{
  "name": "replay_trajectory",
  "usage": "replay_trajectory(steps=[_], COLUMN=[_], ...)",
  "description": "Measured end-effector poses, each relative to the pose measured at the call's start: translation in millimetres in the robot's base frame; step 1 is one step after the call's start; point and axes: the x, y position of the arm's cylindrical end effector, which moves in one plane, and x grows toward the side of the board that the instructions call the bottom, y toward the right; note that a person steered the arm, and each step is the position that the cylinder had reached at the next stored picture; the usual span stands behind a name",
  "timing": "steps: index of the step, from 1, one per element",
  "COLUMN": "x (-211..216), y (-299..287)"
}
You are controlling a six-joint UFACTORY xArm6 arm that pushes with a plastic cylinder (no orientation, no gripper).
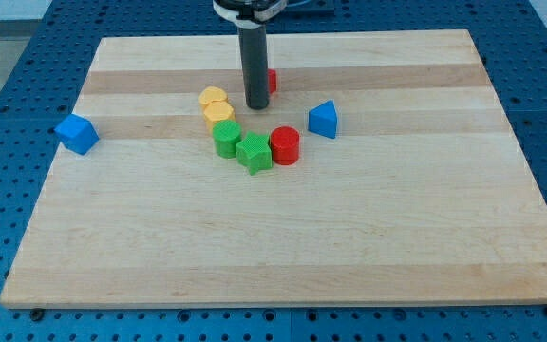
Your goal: Move the blue triangle to the blue cube
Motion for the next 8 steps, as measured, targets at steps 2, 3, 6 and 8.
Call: replay_trajectory(steps=[2, 3, 6, 8], x=[71.4, 46.8, -13.9, -11.8], y=[78.3, 107.9, 109.6, 63.6])
